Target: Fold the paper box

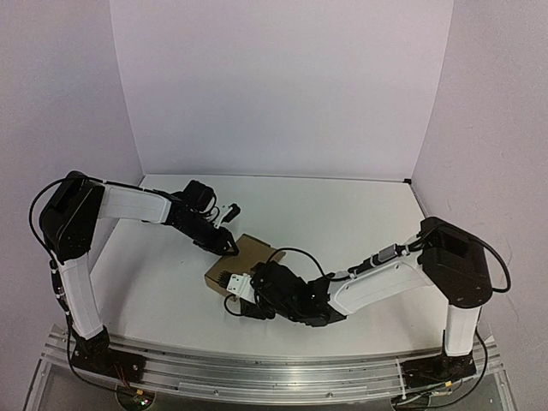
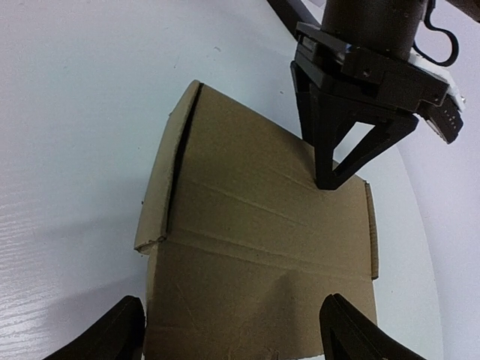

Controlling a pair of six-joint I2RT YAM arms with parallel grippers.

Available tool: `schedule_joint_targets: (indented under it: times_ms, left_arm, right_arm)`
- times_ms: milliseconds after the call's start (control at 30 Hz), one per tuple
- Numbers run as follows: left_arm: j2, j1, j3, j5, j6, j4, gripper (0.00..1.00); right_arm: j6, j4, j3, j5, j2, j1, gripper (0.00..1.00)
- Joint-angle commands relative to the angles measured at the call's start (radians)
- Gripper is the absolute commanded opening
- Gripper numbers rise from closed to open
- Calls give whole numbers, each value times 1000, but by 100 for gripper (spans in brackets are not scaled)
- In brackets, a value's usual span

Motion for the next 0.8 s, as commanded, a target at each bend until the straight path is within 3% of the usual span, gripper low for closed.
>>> schedule_joint_targets:
  times_ms: [0,367,533,767]
  left_arm:
    - [26,-12,-36,-19,7,-82,30]
    - [27,-11,-36,-19,8,-81,30]
    - [23,-11,-42,-17,7,-77,30]
    - [19,-12,-42,-17,8,-76,30]
  right_arm:
    - [-26,-35,52,-16,23,-4,82]
    - [11,-70,40,-21,-3,-5,70]
    - [49,-70,70,0,35,-5,57]
    - [108,-69,106,-15,70,-4,54]
